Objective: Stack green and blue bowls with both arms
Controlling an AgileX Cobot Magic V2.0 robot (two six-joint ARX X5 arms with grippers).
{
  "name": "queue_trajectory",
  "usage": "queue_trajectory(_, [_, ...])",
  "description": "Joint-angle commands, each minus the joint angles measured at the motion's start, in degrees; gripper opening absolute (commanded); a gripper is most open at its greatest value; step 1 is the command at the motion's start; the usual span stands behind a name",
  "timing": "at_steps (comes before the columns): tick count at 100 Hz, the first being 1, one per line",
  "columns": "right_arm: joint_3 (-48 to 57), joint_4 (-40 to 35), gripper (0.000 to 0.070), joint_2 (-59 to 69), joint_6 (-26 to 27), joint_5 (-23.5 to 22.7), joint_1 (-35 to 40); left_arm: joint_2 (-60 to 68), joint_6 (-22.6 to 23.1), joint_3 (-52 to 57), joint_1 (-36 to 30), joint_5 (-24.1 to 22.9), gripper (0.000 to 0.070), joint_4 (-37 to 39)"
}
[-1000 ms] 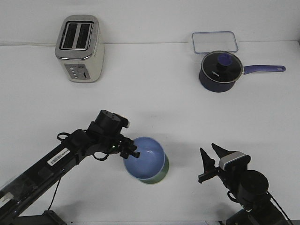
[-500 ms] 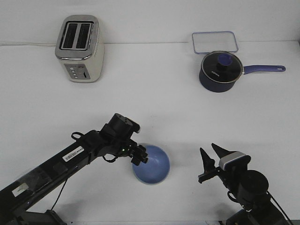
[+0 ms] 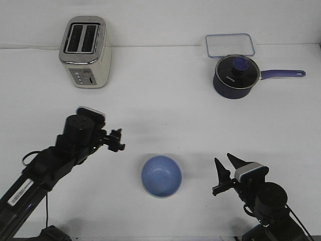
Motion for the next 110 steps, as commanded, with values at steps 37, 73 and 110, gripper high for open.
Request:
queue_trajectory(37, [-0.5,3.1,0.0002,-9.5,-4.4,4.3,0.4,-30.4,6.3,-20.9,10.9,-7.4,0.0013,16.3])
queue_trajectory(73, [-1.2,7.5,0.0002,-13.0,-5.2,8.5,0.4,-54.0,3.9,-41.2,14.3,-7.6,0.0014,28.4])
queue_trajectory(110, [-1.2,7.5,0.0002,-13.0,-5.4,8.5,0.4,-55.1,3.9,-41.2,14.3,-7.5,0.0015,29.6])
